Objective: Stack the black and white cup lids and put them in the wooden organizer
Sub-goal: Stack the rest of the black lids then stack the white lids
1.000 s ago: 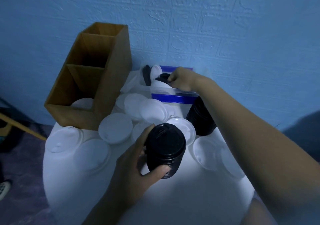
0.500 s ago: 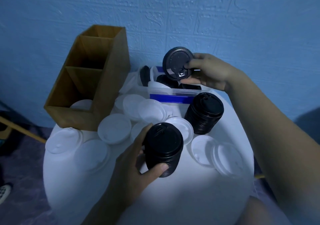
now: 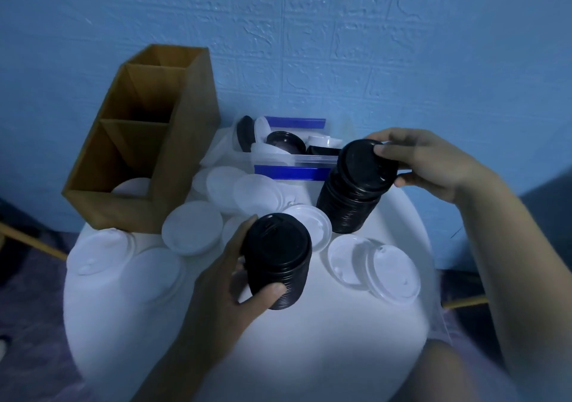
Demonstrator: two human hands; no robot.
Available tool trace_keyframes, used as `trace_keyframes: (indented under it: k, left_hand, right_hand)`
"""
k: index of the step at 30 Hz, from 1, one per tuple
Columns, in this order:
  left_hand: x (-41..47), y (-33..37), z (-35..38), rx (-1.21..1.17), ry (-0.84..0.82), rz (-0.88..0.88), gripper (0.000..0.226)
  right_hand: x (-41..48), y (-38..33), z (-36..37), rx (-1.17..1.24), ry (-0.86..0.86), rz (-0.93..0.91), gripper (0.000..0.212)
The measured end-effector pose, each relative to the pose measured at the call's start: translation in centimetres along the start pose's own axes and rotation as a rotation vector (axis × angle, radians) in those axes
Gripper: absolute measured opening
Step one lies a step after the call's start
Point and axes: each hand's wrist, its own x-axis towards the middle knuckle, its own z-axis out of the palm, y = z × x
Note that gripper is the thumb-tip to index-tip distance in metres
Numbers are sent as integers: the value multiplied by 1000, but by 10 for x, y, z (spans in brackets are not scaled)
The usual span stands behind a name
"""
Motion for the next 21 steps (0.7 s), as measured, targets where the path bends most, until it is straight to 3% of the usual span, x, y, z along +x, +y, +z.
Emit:
trace_keyframes:
  k: [6,14,21]
  left_hand:
    - [0,-1,1,21,2,-5,86]
    - [0,-1,1,17,-4,-4,86]
    - [0,-1,0,15,10,0,85]
  right_hand:
    - [14,8,11,-121,102,49,17]
    - [25,11,14,-310,219,-32,15]
    - [28,32,16,-223,205,-95,14]
